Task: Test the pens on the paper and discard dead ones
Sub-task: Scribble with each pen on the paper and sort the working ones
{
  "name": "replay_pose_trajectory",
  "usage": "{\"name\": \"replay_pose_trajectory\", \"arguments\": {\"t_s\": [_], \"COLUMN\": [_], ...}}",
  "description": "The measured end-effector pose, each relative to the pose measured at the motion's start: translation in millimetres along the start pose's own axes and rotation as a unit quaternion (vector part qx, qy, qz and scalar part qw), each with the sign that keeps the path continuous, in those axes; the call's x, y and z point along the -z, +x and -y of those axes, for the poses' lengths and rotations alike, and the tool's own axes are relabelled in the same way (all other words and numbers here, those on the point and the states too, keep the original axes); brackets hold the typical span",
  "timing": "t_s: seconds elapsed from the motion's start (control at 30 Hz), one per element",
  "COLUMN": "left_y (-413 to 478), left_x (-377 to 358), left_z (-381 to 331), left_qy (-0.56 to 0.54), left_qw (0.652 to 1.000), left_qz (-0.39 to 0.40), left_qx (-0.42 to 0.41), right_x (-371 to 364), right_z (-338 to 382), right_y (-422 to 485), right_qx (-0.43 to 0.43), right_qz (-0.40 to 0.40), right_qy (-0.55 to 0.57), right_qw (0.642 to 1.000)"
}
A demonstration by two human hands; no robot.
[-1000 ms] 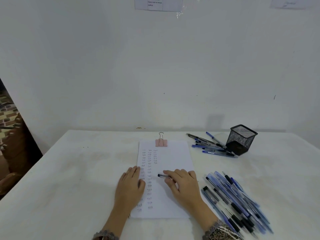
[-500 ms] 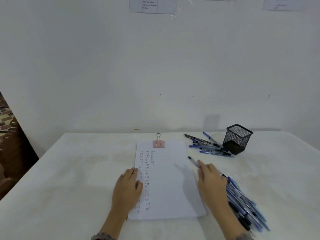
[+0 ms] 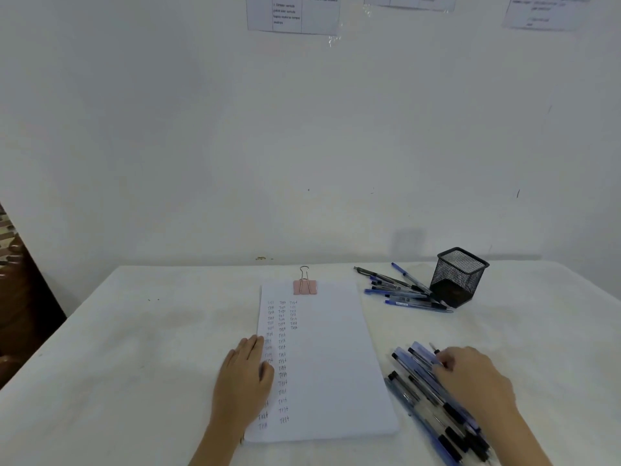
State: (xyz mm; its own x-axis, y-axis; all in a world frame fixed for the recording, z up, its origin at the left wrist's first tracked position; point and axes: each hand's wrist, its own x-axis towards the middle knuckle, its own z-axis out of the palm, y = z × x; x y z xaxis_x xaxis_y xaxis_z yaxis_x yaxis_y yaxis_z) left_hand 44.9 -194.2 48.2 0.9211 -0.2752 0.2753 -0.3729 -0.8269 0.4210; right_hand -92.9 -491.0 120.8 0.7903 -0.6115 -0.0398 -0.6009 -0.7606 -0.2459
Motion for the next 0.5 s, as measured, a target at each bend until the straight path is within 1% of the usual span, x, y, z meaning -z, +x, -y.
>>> {"name": "replay_pose_trajectory", "arguments": {"t_s": [0.13, 0.17, 0.3, 0.33, 0.43, 0.5], "left_y": [0, 0, 1, 0, 1, 1], "left_x": [-1, -2, -3, -3, -3, -4], "left_z": [1, 1, 3, 3, 3, 3], "left_qy": [-0.006, -0.006, -0.011, -0.014, -0.025, -0.023], "left_qw": [1.000, 1.000, 1.000, 1.000, 1.000, 1.000], "left_qz": [0.003, 0.000, -0.003, 0.002, -0.002, 0.000], "left_qx": [0.005, 0.005, 0.004, 0.004, 0.008, 0.008], "right_x": [27, 26, -7, -16, -26, -28], "right_z": [21, 29, 48, 48, 45, 44], "right_y": [54, 73, 132, 139, 147, 149], "right_qx": [0.026, 0.040, 0.124, 0.133, 0.154, 0.163], "right_qz": [-0.067, -0.061, 0.032, 0.037, -0.004, -0.014], "right_qy": [0.060, 0.049, -0.061, -0.083, -0.132, -0.152], "right_qw": [0.996, 0.996, 0.990, 0.987, 0.979, 0.975]}}
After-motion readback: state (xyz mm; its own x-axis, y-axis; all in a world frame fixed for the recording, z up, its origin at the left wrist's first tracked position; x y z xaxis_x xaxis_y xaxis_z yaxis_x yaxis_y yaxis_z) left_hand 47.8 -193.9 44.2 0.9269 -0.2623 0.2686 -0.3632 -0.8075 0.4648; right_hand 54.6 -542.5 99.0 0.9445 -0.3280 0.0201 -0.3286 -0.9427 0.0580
